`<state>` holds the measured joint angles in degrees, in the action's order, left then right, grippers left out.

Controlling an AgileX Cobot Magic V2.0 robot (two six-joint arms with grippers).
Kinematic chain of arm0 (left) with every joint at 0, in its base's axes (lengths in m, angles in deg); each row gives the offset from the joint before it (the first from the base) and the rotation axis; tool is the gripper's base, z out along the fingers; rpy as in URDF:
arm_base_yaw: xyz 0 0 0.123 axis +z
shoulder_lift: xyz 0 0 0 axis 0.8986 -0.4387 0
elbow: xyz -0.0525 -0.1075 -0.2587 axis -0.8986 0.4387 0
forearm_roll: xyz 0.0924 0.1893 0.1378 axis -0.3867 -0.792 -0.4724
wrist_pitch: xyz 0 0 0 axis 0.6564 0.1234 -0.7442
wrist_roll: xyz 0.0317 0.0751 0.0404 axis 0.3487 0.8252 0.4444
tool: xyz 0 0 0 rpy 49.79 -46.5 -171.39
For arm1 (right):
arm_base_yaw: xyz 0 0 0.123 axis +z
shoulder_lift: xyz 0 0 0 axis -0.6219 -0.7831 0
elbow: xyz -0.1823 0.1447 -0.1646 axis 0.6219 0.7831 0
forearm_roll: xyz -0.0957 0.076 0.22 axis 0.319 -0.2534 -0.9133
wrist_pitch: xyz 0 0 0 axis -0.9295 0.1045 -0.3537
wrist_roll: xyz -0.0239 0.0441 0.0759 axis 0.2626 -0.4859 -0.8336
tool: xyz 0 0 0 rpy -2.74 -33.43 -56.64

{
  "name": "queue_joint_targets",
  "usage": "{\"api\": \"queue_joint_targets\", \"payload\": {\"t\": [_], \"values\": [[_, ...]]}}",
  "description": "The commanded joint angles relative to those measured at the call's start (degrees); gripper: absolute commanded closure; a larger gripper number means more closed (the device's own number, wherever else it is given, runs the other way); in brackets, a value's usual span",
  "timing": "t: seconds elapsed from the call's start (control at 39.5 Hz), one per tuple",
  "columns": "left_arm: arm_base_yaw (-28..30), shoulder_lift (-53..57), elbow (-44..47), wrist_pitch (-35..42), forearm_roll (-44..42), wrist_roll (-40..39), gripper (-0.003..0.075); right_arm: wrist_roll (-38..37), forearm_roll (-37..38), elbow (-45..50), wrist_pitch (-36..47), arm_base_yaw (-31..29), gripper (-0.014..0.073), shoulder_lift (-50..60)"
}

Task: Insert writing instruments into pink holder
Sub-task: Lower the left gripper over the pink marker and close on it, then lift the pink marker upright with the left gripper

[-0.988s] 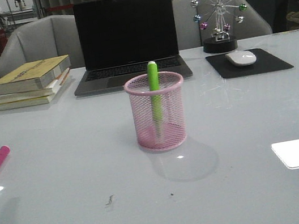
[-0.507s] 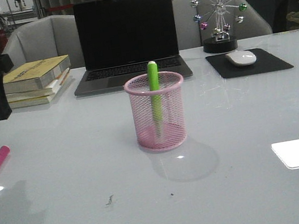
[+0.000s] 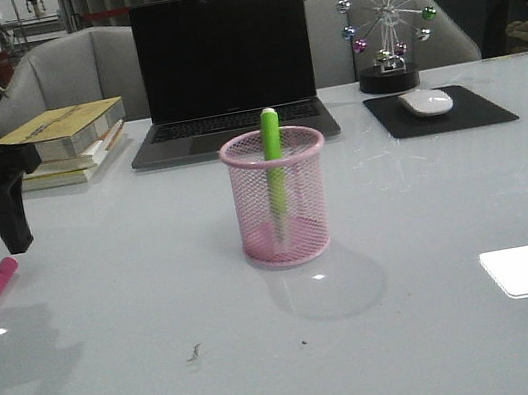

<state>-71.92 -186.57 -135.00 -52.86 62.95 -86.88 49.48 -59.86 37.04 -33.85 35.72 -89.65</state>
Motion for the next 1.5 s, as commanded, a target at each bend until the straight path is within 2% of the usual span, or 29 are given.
{"api": "queue_joint_targets", "payload": {"t": [0.0, 0.63, 1.29, 1.37, 1.47], "values": [[-0.36, 2.16, -1.73, 2.65, 0.41, -0.51, 0.021, 0.5, 0.52, -1.49, 4.28, -0.37, 0.0096, 0.48], [-0.36, 0.5, -1.73, 8.33, 0.41, -0.51, 0.021, 0.5, 0.52, -1.49, 4.28, -0.37, 0.0096, 0.48], [-0.36, -4.65, -1.73, 5.96, 0.51, -0.51, 0.0213, 0.5, 0.52, -1.49, 4.16, -0.37, 0.0096, 0.48], [-0.36, -4.94, -1.73, 5.8, 0.51, -0.51, 0.0262, 0.5, 0.52, -1.49, 4.16, -0.37, 0.0096, 0.48], [-0.36, -5.03, -1.73, 5.74, 0.51, -0.51, 0.0422, 0.5, 0.52, -1.49, 4.13, -0.37, 0.0096, 0.48]]}}
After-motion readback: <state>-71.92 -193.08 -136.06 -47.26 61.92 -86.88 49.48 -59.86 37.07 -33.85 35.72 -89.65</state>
